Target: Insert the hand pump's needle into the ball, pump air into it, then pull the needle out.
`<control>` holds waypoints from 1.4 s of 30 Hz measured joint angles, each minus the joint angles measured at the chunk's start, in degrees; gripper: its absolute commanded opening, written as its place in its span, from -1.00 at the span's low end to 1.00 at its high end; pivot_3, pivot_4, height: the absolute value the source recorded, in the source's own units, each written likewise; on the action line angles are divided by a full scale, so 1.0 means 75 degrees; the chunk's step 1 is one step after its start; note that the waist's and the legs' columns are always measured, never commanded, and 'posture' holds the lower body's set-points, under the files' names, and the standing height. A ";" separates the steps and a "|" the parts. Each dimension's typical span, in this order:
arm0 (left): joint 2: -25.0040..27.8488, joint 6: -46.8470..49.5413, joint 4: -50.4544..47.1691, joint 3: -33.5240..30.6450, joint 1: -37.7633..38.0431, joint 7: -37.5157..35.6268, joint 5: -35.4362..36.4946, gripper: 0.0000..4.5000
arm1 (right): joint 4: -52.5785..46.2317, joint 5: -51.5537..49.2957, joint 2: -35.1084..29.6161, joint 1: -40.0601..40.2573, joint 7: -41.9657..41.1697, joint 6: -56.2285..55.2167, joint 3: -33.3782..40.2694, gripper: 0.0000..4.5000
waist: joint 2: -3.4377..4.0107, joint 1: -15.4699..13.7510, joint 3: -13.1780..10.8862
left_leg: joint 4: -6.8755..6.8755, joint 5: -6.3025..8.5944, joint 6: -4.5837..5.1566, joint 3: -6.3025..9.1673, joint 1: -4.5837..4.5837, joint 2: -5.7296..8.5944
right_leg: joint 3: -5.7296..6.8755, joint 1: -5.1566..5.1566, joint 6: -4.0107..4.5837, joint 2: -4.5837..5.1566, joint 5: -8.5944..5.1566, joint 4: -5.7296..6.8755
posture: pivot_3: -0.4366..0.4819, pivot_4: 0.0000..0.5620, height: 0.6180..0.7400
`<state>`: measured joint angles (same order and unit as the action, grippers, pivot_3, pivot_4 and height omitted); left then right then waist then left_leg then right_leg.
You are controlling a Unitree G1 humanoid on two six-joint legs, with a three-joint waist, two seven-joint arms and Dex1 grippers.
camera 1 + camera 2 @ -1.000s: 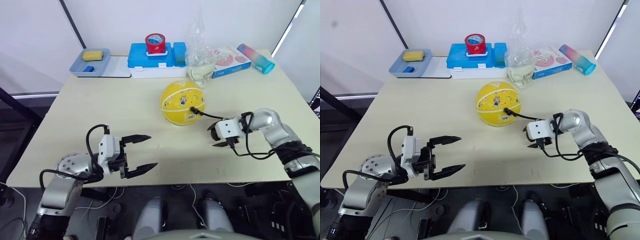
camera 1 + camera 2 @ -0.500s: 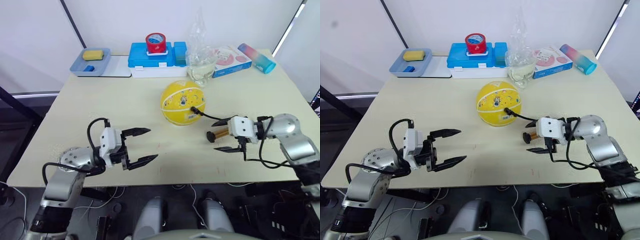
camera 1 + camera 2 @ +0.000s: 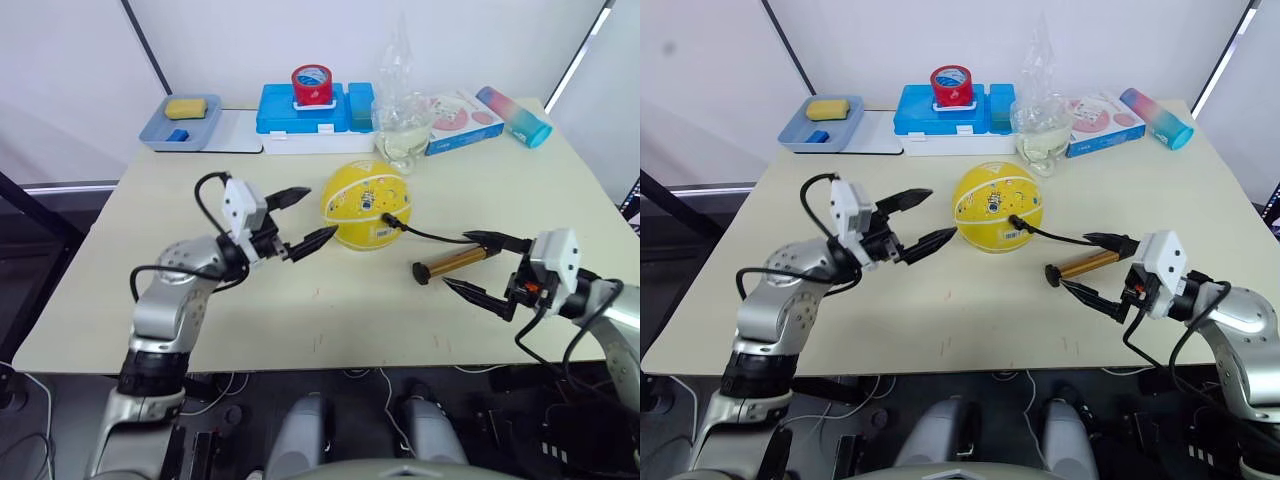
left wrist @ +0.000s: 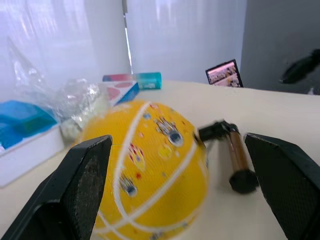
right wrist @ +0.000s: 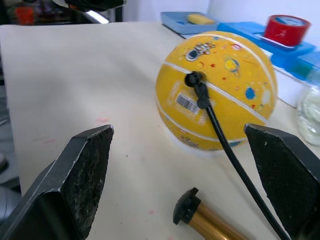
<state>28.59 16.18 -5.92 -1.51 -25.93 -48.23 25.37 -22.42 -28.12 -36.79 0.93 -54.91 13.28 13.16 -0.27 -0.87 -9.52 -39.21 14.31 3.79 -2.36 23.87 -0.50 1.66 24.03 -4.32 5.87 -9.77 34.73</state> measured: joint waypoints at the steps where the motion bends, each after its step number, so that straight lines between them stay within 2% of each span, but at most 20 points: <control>1: -0.0095 0.0093 0.0133 0.0003 -0.0182 0.0115 -0.0061 1.00 | -0.0057 -0.0062 0.0104 0.0136 0.0123 0.0002 0.0056 0.95 | -0.0003 0.0000 -0.0002 | 0.0000 0.0000 0.0000 0.0002 0.0000 0.0001 | 0.0001 0.0000 0.0000 -0.0001 0.0000 0.0000 | -0.05 -0.47 0.99; 11: -0.0693 0.0248 0.1755 0.0306 -0.1801 0.0465 -0.0642 1.00 | -0.0651 -0.0327 0.0576 0.0746 0.0607 -0.0085 0.0114 0.95 | -0.0027 -0.0003 -0.0017 | 0.0000 0.0000 0.0001 0.0001 0.0001 0.0001 | -0.0002 0.0000 -0.0004 -0.0006 -0.0002 -0.0002 | -0.05 -0.47 0.99; 14: -0.0944 -0.0027 0.2854 0.0470 -0.2617 0.0411 -0.0957 1.00 | -0.0674 -0.0330 0.0576 0.0794 0.0661 -0.0130 0.0112 0.95 | -0.0033 -0.0016 -0.0020 | 0.0000 0.0000 0.0001 0.0005 0.0003 0.0005 | 0.0000 0.0000 -0.0003 -0.0007 -0.0002 -0.0001 | -0.05 -0.47 0.99; 24: -0.1499 -0.0238 0.4788 0.0807 -0.3723 0.0294 -0.1633 1.00 | -0.0723 -0.0345 0.0578 0.0804 0.0807 -0.0181 0.0112 0.95 | -0.0052 -0.0009 -0.0032 | 0.0000 0.0000 0.0002 0.0009 0.0010 0.0007 | 0.0000 0.0001 -0.0004 -0.0006 -0.0001 -0.0003 | -0.05 -0.47 0.99; 37: -0.1962 -0.0418 0.5676 0.0713 -0.3945 0.0566 -0.2011 1.00 | -0.1405 -0.0455 0.0374 0.0751 0.1664 0.0496 0.0132 0.95 | -0.0057 -0.0024 -0.0034 | -0.0005 0.0000 0.0003 0.0015 0.0010 -0.0004 | 0.0004 0.0000 -0.0005 0.0001 -0.0001 -0.0003 | -0.05 -0.47 0.99; 42: -0.2124 -0.0614 0.5748 0.0548 -0.3859 0.0640 -0.2012 1.00 | -0.1526 -0.0443 -0.0121 0.0296 0.1951 0.1227 -0.0022 0.95 | -0.0057 -0.0028 -0.0034 | -0.0005 0.0000 0.0003 0.0015 0.0010 -0.0001 | 0.0005 -0.0001 -0.0002 0.0005 0.0001 -0.0002 | -0.05 -0.47 0.99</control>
<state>12.67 11.57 37.19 2.61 -54.87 -43.43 10.28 -33.86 -31.44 -37.70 3.16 -40.28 22.48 13.00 -0.70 -1.08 -9.78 -39.24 14.31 3.81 -2.25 23.95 -0.51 1.69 24.02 -4.33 5.91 -9.76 34.71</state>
